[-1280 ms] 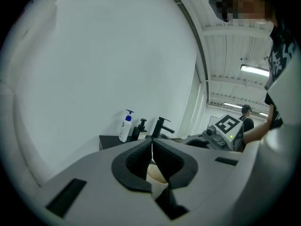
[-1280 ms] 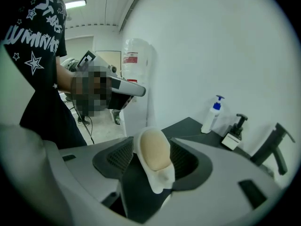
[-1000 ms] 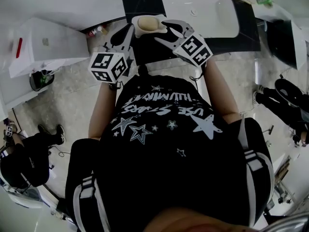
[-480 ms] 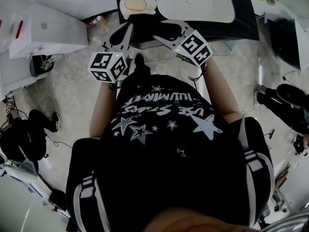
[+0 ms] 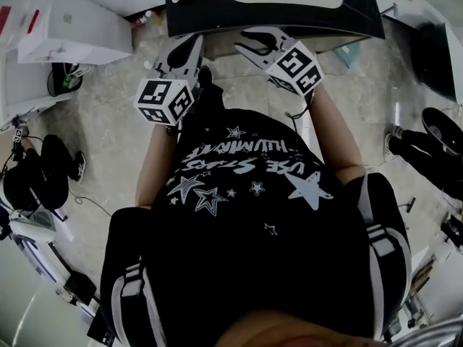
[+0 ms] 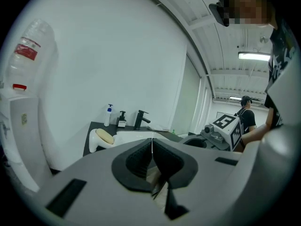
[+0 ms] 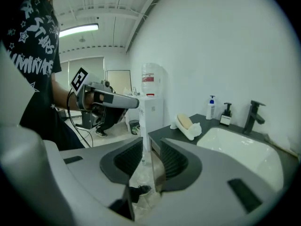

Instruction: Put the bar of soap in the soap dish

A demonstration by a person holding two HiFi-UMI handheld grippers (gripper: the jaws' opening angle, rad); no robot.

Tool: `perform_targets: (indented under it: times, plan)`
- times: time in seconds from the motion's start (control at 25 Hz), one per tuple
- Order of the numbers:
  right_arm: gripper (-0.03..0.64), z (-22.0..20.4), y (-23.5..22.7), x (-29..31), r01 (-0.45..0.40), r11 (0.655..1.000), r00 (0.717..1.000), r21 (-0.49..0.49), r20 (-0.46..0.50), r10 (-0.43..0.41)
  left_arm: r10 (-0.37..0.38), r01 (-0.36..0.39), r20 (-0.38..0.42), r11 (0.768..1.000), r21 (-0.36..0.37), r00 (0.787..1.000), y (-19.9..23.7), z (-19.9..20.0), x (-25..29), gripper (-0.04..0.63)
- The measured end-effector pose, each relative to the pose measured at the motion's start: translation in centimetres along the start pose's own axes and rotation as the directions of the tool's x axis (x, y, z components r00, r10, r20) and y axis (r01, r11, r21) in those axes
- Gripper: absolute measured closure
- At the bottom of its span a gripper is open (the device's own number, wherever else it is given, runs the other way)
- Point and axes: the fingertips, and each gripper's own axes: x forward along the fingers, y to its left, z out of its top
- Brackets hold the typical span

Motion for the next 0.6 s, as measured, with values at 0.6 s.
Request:
perform_targets:
  times: [0.6]
  plan:
    - [0.589, -0.8, 5.1, -7.9, -0.023, 0.996, 0.984, 0.091, 0.179, 0.007, 0.058, -0.059, 0.035, 0.998, 0.012, 0.998, -9.4, -1.2, -5.4, 0.583]
